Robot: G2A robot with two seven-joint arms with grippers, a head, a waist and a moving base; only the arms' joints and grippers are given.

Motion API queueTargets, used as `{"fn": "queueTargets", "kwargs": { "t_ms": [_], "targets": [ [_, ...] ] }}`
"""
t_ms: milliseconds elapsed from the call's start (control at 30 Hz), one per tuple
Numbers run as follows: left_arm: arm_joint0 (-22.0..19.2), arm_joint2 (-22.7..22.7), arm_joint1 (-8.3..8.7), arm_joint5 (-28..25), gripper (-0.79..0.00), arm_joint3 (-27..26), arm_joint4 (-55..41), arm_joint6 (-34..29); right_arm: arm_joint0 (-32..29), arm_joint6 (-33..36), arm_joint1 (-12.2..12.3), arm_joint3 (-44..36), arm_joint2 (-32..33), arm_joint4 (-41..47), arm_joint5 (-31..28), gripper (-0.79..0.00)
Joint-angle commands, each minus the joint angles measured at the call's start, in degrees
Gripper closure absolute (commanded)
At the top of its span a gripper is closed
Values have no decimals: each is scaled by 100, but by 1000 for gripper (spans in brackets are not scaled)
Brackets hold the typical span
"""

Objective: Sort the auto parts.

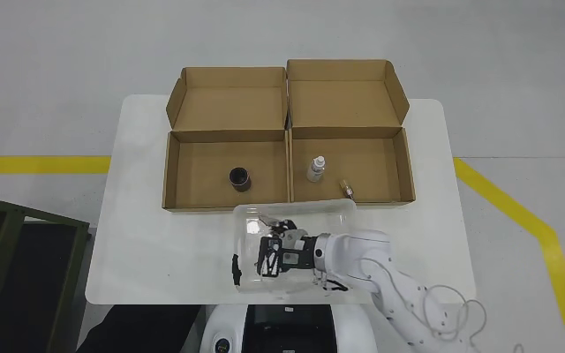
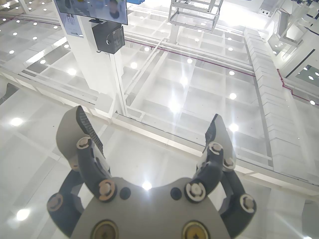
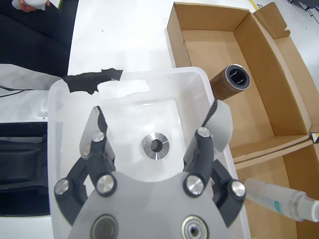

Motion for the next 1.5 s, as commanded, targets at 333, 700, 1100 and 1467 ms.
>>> {"fn": "queueTargets", "kwargs": {
  "t_ms": [333, 700, 1100, 1467],
  "targets": [
    [0, 0, 0, 0, -785, 0, 0, 0, -70, -102, 75, 365, 79, -211, 85, -391],
    [0, 0, 0, 0, -785, 0, 0, 0, -54, -224, 107, 657, 71, -309, 223, -382],
    [0, 0, 0, 0, -785, 0, 0, 0, 83, -340, 92, 934, -37, -198, 362, -200],
    [0, 0, 0, 0, -785, 0, 0, 0, 45, -380, 125, 542, 57, 172, 275, 0]
  ]
}}
